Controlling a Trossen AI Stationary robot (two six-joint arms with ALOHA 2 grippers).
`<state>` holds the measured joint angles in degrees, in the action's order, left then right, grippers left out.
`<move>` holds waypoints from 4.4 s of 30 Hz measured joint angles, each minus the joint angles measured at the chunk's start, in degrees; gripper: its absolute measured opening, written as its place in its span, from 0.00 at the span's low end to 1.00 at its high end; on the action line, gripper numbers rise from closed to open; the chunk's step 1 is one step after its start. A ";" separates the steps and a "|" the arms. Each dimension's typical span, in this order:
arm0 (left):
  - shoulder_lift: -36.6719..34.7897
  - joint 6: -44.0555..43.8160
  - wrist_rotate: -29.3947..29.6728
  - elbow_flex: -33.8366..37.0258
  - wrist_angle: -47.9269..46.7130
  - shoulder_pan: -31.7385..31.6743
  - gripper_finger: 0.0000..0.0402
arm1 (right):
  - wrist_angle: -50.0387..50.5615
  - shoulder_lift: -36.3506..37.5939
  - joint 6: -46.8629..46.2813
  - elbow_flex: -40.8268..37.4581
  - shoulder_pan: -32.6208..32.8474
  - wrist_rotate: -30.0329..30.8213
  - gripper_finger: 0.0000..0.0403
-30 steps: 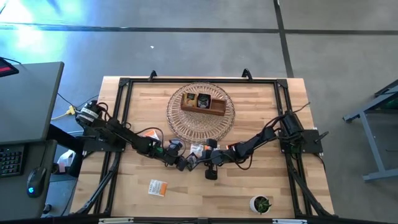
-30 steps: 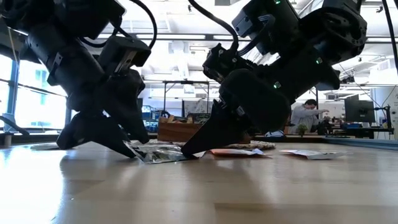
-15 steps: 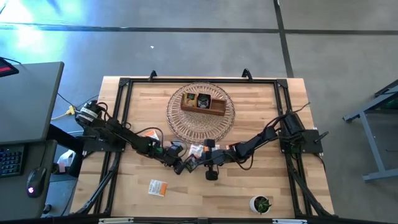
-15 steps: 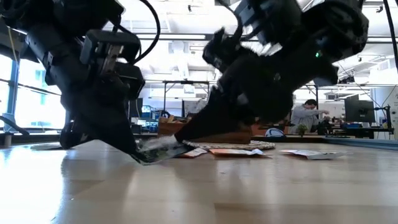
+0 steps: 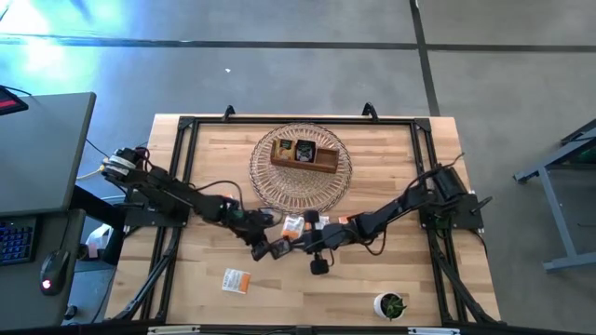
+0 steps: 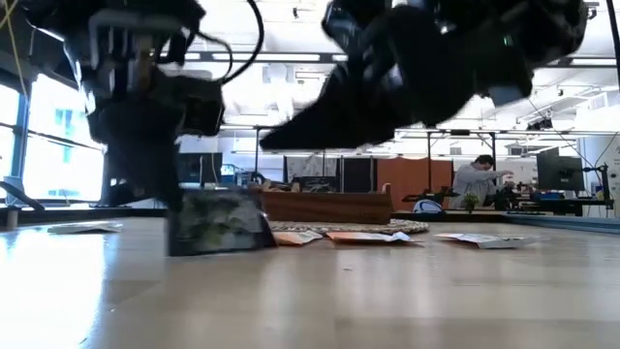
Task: Pick & Place Tea
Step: Put the black tea bag into the middle section of the wooden organizer
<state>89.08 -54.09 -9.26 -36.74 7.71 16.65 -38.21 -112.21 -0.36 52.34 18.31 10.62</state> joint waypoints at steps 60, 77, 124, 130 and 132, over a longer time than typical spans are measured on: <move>0.07 39.70 6.33 -19.25 -20.49 -5.36 0.00 | 8.62 4.93 -17.74 0.11 -6.37 -14.28 0.04; 1.99 44.59 1.85 -19.25 -19.36 -5.45 0.00 | 12.60 4.93 -17.34 0.11 -5.45 -10.14 0.04; 0.58 33.21 3.86 -19.16 -31.38 -7.03 0.40 | 15.88 5.69 -10.70 0.00 -5.27 6.72 0.02; -10.78 33.61 12.29 -17.96 -35.79 -6.88 0.40 | 15.78 12.88 -8.53 -1.26 -4.32 10.21 0.02; -14.50 34.32 13.40 -17.22 -33.70 -6.94 0.40 | 14.90 16.27 -6.83 -2.02 -3.68 14.07 0.03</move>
<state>74.58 -19.77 4.14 -53.96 -25.98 9.72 -23.31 -95.94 -7.20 50.31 14.63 24.69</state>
